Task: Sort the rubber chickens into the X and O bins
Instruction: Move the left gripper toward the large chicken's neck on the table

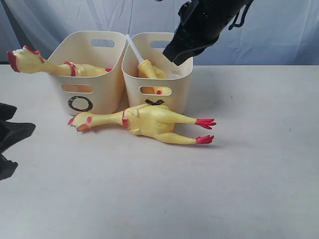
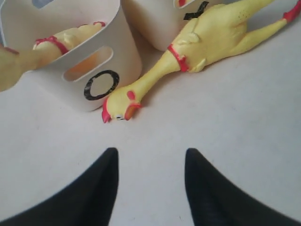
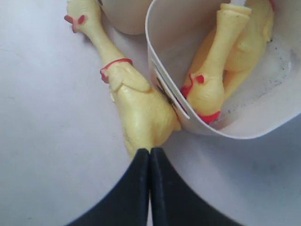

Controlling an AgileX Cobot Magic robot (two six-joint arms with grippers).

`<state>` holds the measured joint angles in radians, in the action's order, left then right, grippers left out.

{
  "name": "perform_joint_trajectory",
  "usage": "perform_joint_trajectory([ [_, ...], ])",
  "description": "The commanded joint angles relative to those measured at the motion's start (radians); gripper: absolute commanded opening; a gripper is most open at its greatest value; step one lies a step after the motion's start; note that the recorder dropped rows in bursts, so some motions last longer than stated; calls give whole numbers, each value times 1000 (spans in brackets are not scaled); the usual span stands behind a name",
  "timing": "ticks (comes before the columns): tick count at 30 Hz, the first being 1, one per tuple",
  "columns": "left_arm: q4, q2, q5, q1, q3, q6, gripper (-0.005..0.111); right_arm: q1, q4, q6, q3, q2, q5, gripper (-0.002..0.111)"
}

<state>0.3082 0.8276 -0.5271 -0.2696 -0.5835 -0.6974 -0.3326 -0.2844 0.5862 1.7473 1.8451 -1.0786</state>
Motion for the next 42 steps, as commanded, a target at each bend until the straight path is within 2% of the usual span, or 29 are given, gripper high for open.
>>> perform_joint_trajectory([
  [1, 170, 69, 39, -1, 5, -300, 53, 0, -5, -57, -65, -89, 2, -1],
  [4, 220, 109, 41, -1, 5, -535, 53, 0, -5, -75, -133, -160, 19, -1],
  [9, 299, 182, 96, -1, 5, -764, 53, 0, -5, -143, -269, -274, 70, -1],
  [15, 433, 285, 166, -2, 5, -958, 53, 0, -9, -203, -432, -416, 112, -1],
  [22, 597, 425, 230, -5, 5, -1202, 53, 0, -97, -205, -599, -558, 191, -1],
  [26, 623, 513, 312, -67, 5, -1324, 53, 0, -110, -202, -659, -617, 200, -1],
  [31, 626, 630, 527, -173, 2, -1352, 53, 0, -110, -198, -719, -664, 240, -1],
  [34, 621, 710, 610, -222, -26, -1350, 53, 0, -114, -198, -736, -679, 245, -1],
  [38, 621, 799, 674, -245, -81, -1310, 53, 0, -124, -198, -738, -689, 245, -1],
  [42, 621, 873, 665, -252, -140, -1284, 53, 0, -126, -198, -738, -693, 245, -1],
])
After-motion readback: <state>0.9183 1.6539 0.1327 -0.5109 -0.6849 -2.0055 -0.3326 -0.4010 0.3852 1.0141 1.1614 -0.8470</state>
